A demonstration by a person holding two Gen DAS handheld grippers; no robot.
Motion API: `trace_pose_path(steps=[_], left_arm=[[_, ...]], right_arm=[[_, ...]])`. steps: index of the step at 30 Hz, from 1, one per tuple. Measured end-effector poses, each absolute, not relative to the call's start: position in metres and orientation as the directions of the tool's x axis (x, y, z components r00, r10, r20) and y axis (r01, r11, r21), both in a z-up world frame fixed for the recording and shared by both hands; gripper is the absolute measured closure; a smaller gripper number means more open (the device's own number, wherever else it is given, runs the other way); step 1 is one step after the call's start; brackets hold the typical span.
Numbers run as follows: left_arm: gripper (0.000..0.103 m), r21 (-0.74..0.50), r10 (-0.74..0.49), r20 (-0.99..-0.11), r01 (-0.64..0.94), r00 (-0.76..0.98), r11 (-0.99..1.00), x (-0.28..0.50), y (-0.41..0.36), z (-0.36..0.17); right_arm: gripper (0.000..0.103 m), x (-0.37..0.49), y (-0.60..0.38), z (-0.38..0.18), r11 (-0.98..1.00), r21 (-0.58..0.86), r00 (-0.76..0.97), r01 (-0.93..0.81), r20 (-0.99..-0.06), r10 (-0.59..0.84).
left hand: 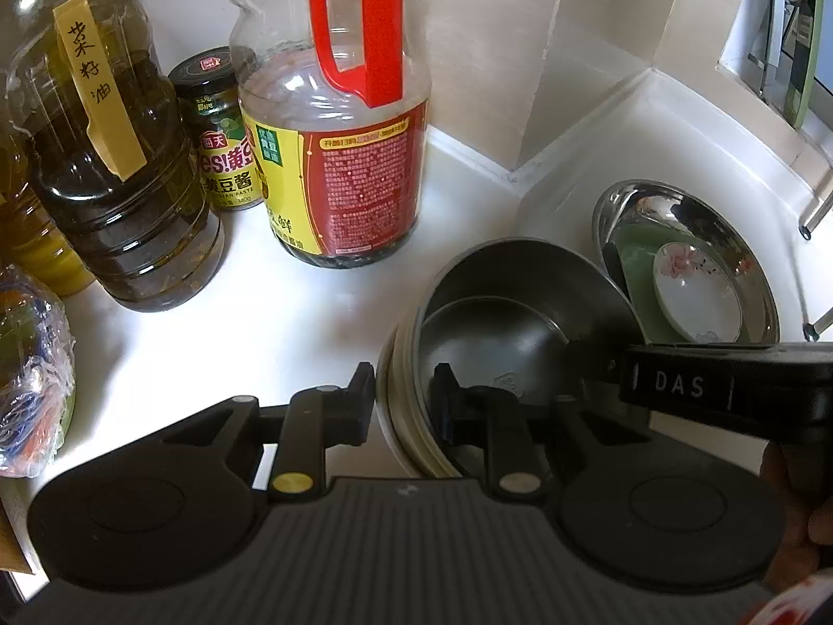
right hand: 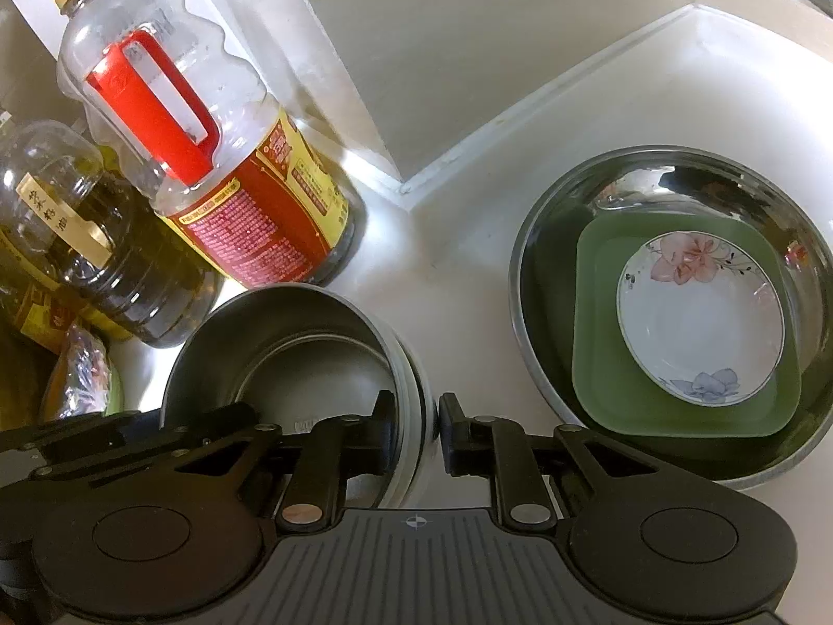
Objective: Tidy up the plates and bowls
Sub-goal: 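Lift the steel pot and bowl stack with the left gripper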
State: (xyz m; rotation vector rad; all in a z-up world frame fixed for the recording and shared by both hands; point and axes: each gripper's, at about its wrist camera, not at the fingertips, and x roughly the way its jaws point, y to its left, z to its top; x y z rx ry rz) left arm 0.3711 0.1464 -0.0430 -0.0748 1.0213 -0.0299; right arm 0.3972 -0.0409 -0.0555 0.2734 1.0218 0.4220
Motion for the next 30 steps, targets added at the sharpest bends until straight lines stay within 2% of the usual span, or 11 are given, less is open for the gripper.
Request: trace_pose_path(steps=[12, 30], left_arm=[[0.082, -0.106, -0.085, -0.852, -0.012, 0.516, 0.994, 0.369, 0.142, -0.037], [0.082, -0.111, -0.124, -0.792, 0.060, 0.598, 0.992, 0.379, 0.117, 0.002]], right_arm=[[0.087, 0.395, -0.051, -0.046, 0.887, 0.414, 0.483, -0.204, -0.746, 0.459], [0.087, 0.399, -0.083, -0.007, 0.891, 0.416, 0.564, -0.181, -0.698, 0.441]])
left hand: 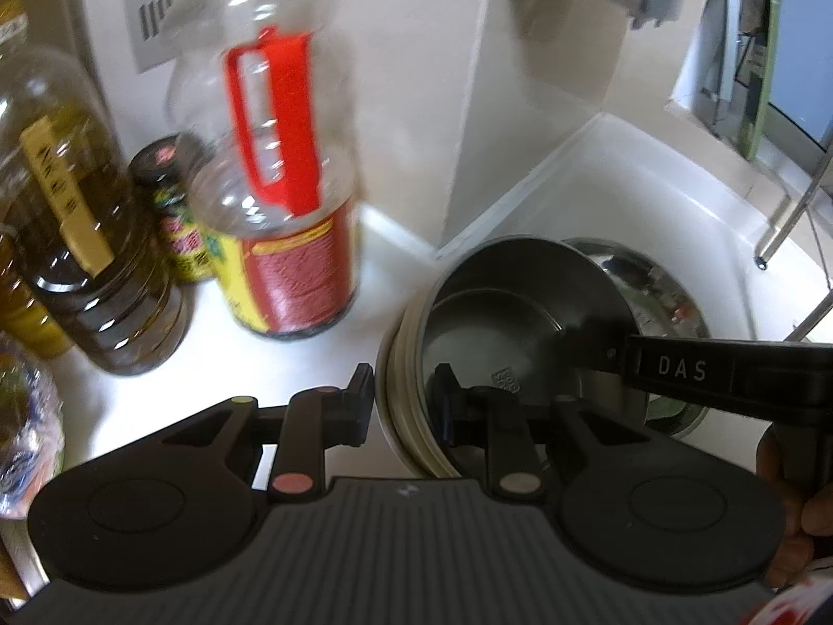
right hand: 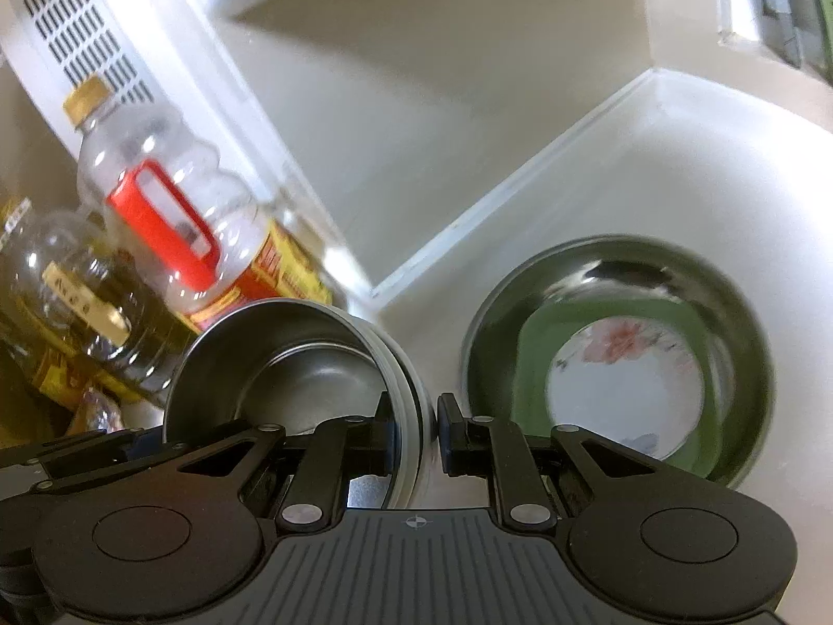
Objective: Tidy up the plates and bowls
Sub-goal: 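Lift the steel pot and bowl stack with the left gripper, then carry the bowl stack over the steel basin with the left gripper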
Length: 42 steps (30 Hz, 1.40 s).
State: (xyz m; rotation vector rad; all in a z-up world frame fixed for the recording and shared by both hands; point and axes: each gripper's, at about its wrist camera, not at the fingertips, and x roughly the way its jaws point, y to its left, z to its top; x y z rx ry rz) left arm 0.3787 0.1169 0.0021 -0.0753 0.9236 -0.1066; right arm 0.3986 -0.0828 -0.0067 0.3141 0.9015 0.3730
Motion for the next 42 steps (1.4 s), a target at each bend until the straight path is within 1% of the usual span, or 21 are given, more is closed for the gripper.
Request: trace_pose_path(steps=[13, 23, 29, 42], left_arm=[[0.082, -0.158, -0.249, -0.761, 0.201, 0.599, 0.967, 0.414, 0.055, 0.011], [0.082, -0.203, -0.327, -0.765, 0.275, 0.554, 0.940, 0.439, -0.001, -0.006], [0.082, -0.211, -0.329, -0.789, 0.275, 0.519, 0.938, 0.446, -0.015, -0.022], [0.082, -0.223, -0.314, -0.829, 0.241, 0.462, 0.944, 0.457, -0.018, -0.046]], right_arm=[[0.087, 0.408, -0.149, 0.008, 0.923, 0.382, 0.637, -0.044, -0.701, 0.321], [0.088, 0.427, -0.195, 0.002, 0.939, 0.339, 0.636, 0.063, -0.739, 0.225], [0.090, 0.435, -0.207, -0.013, 0.940, 0.328, 0.597, 0.098, -0.775, 0.208], [0.090, 0.449, -0.208, -0.033, 0.946, 0.307, 0.527, 0.101, -0.823, 0.211]])
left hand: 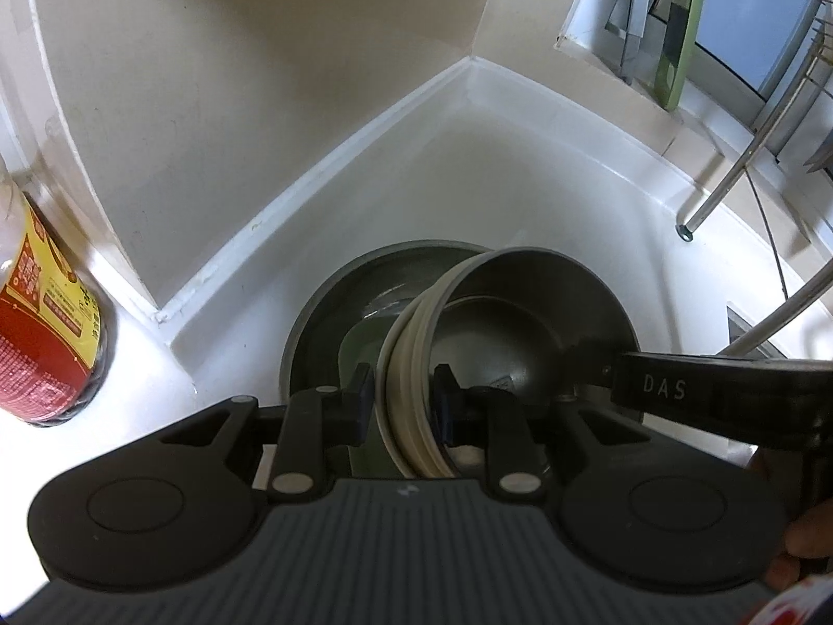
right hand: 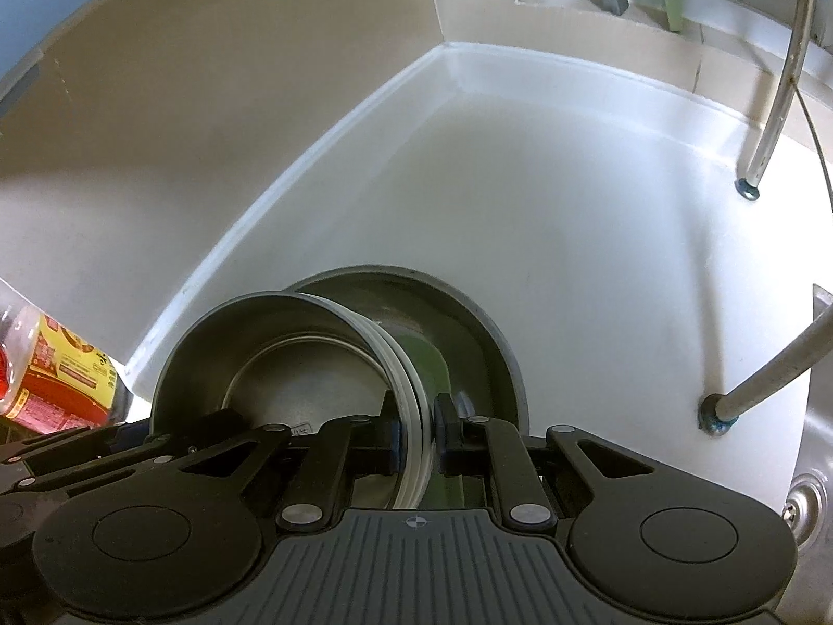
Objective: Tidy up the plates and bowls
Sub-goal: 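Carry the bowl stack over the steel basin with the left gripper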
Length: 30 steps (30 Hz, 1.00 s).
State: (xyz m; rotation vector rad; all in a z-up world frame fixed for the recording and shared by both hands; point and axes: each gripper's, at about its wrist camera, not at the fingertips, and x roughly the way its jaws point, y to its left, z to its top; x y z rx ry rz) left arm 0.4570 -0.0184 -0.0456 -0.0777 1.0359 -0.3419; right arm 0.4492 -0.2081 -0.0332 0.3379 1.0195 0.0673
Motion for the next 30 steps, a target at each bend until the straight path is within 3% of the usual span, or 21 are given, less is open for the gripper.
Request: trace_pose_path(steps=[30], left_arm=[[0.080, -0.216, -0.310, -0.843, 0.252, 0.440, 0.943, 0.468, -0.028, -0.051]], right_arm=[[0.090, 0.464, -0.217, -0.044, 0.934, 0.337, 0.466, 0.120, -0.849, 0.247]])
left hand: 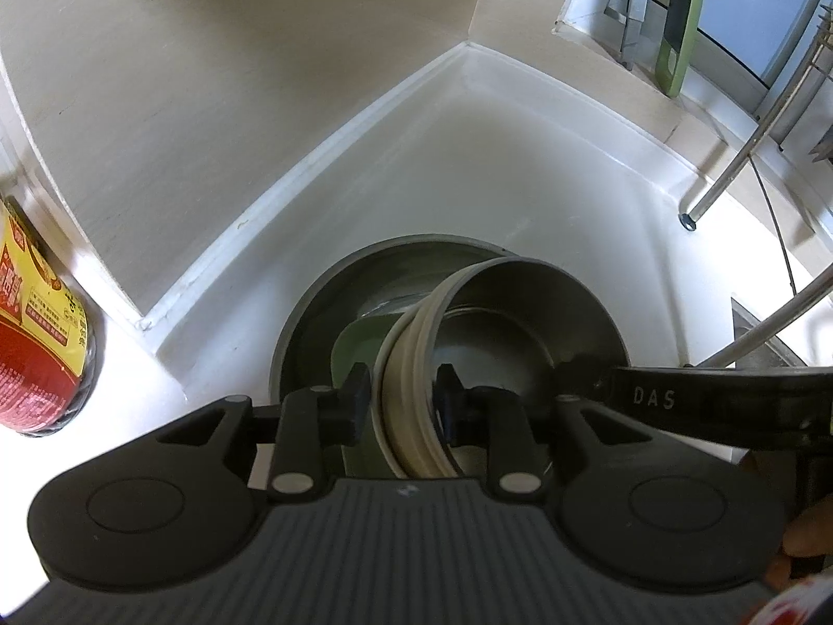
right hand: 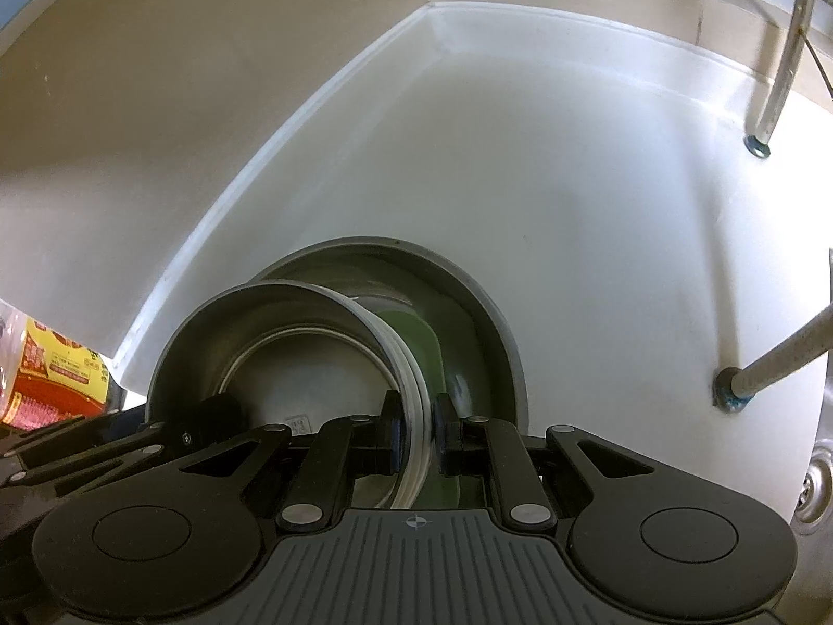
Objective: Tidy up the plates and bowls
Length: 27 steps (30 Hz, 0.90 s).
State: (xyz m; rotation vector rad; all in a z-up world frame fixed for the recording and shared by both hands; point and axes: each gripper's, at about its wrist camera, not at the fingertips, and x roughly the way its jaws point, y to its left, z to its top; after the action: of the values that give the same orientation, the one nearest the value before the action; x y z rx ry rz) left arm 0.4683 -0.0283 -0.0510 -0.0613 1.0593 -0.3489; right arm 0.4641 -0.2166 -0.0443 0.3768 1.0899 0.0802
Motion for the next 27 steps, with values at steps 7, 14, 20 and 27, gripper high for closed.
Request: trace_pose_path(steps=[7, 14, 20, 27], left_arm=[[0.080, -0.228, -0.319, -0.835, 0.244, 0.448, 0.942, 0.464, -0.024, -0.049], [0.080, -0.212, -0.318, -0.802, 0.257, 0.505, 0.943, 0.449, -0.021, -0.033], [0.080, -0.179, -0.297, -0.791, 0.261, 0.535, 0.949, 0.439, -0.020, -0.028], [0.082, -0.175, -0.305, -0.794, 0.282, 0.526, 0.943, 0.436, -0.024, -0.032]], right_arm=[[0.090, 0.459, -0.216, -0.039, 0.941, 0.329, 0.502, 0.074, -0.828, 0.250], [0.090, 0.438, -0.226, -0.031, 0.925, 0.374, 0.561, 0.060, -0.779, 0.279], [0.090, 0.418, -0.234, -0.033, 0.895, 0.438, 0.590, 0.083, -0.746, 0.310], [0.090, 0.412, -0.231, -0.032, 0.886, 0.454, 0.601, 0.094, -0.735, 0.313]])
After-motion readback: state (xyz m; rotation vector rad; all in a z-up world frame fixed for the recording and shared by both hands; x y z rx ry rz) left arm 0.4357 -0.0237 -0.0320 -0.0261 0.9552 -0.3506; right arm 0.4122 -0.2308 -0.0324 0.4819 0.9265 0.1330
